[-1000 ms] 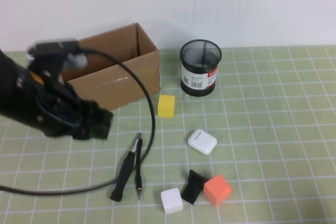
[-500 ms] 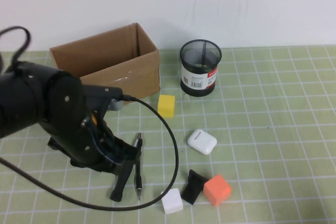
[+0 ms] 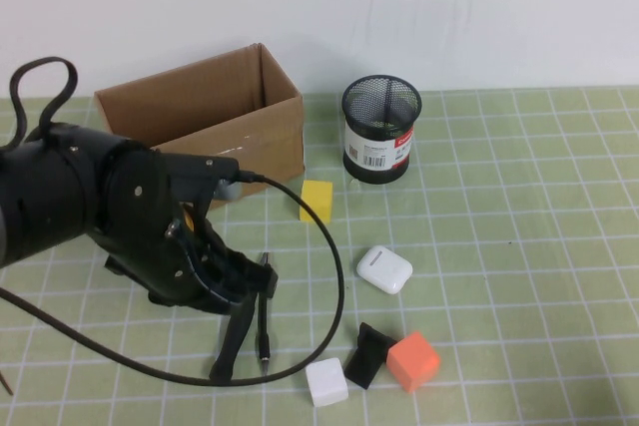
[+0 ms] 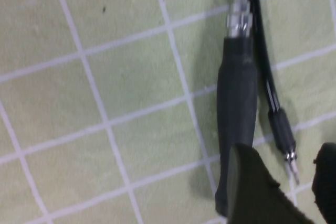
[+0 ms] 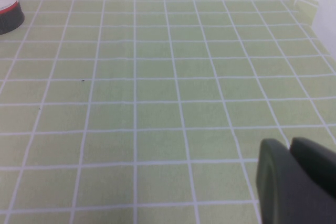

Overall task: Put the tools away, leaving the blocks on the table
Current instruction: Pick up the black Screwdriver from the table

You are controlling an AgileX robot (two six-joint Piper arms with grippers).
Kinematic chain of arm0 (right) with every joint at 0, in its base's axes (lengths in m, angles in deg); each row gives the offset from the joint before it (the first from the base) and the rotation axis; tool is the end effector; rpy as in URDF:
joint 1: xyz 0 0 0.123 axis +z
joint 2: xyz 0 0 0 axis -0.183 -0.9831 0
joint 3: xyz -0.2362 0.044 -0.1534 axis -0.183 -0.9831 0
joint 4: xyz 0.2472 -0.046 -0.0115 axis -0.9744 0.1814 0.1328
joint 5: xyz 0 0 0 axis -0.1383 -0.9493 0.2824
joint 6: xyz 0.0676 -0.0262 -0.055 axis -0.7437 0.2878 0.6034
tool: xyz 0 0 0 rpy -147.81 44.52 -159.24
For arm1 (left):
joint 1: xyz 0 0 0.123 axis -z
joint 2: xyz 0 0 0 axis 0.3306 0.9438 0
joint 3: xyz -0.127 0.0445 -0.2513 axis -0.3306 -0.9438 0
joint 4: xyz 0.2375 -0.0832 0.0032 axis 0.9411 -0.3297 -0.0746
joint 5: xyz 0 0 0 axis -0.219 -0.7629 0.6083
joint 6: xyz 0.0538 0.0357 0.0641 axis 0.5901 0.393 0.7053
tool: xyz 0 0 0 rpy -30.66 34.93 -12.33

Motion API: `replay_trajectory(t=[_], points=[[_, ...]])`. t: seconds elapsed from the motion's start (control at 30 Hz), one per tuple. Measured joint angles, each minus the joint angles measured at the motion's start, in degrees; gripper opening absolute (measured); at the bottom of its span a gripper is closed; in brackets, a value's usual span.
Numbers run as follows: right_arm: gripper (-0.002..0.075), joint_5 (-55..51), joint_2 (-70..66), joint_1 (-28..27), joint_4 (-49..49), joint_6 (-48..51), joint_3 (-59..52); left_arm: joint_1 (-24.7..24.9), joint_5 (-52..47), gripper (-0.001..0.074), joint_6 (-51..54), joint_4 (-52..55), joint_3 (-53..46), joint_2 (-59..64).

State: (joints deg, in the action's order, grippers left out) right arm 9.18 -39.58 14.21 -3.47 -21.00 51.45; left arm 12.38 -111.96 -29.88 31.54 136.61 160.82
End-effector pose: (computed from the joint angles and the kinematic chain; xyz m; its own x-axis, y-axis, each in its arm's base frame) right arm 0.0525 -0.0043 0.1716 -0.2928 0.0008 -0.9562 0.0224 0.9997 -0.0060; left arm 0.2543 -0.1648 0.2178 -0.9008 0.3266 -0.2862 0.3738 0.9186 -0.1280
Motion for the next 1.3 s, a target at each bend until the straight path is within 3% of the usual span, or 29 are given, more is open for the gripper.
replay_trajectory(t=[0.73, 1.3], points=[[-0.0007, 0.0, 0.0, 0.0, 0.0, 0.0, 0.0, 0.0, 9.4, 0.0235, 0.5, 0.0, 0.0, 9.8], [-0.0007, 0.0, 0.0, 0.0, 0.0, 0.0, 0.0, 0.4, 11.2, 0.0228, 0.5, -0.9, 0.1, 12.8]])
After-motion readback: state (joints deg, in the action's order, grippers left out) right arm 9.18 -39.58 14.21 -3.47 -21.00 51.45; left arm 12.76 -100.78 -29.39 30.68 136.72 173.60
